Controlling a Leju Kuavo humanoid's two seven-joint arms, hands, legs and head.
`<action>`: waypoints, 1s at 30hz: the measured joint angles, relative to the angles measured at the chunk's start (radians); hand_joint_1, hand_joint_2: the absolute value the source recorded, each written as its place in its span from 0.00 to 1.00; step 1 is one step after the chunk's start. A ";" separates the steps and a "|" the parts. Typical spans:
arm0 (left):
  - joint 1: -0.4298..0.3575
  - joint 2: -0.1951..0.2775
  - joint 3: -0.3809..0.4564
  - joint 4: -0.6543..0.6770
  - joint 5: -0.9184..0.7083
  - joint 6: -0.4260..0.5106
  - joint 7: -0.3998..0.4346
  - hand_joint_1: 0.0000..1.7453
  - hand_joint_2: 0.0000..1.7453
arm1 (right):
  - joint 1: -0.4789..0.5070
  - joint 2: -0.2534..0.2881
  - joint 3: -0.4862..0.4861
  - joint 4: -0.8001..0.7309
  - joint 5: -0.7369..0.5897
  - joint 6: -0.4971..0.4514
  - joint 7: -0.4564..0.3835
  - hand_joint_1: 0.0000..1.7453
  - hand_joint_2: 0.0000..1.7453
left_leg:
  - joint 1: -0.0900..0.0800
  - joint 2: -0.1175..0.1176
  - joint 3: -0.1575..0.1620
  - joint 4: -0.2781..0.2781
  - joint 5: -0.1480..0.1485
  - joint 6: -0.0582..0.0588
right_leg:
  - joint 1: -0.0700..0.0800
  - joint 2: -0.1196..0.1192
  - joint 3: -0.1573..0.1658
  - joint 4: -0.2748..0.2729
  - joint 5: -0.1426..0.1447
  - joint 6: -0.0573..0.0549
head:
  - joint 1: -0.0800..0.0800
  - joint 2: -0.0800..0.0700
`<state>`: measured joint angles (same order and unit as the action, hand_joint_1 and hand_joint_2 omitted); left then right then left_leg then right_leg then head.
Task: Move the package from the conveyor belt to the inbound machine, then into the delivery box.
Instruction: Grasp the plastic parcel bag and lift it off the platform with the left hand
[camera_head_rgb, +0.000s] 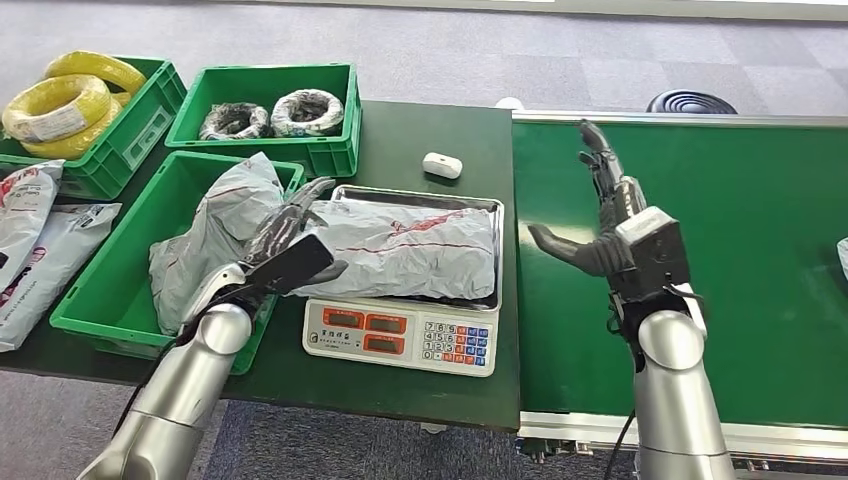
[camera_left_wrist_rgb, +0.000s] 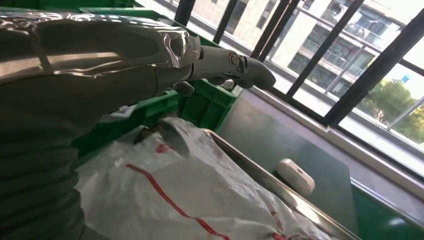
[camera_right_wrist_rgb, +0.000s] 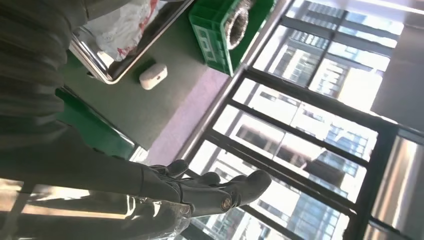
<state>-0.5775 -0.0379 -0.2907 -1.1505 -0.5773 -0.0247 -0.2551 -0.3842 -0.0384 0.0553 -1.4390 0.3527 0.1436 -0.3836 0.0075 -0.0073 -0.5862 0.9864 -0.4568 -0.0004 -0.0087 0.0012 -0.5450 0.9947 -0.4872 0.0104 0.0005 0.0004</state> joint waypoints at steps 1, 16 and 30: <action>-0.020 -0.014 -0.016 0.036 0.000 -0.002 0.001 0.00 1.00 | 0.020 0.006 -0.017 -0.035 -0.007 -0.003 -0.007 0.00 1.00 | 0.000 0.000 0.000 0.000 0.000 0.000 | 0.000 0.000 0.000 0.000 0.000 0.000 | 0.000 0.000; -0.139 -0.178 -0.158 0.445 0.019 0.006 -0.044 0.39 1.00 | 0.132 0.072 -0.098 -0.242 -0.049 -0.041 -0.051 0.00 1.00 | 0.000 0.001 0.000 0.000 0.000 0.000 | 0.000 0.001 0.000 0.000 0.000 0.000 | 0.000 0.000; -0.211 -0.187 -0.194 0.596 0.028 0.039 -0.043 1.00 1.00 | 0.130 0.088 -0.108 -0.253 -0.058 -0.042 -0.037 0.00 1.00 | 0.000 0.002 0.000 0.000 0.000 0.000 | 0.000 0.001 0.001 0.000 0.000 0.000 | 0.000 0.000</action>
<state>-0.7882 -0.2246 -0.4845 -0.5547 -0.5494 0.0139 -0.2984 -0.2539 0.0491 -0.0524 -1.6918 0.2943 0.1019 -0.4205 0.0075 -0.0057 -0.5860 0.9862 -0.4569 -0.0004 -0.0085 0.0024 -0.5441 0.9950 -0.4872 0.0104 0.0006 0.0003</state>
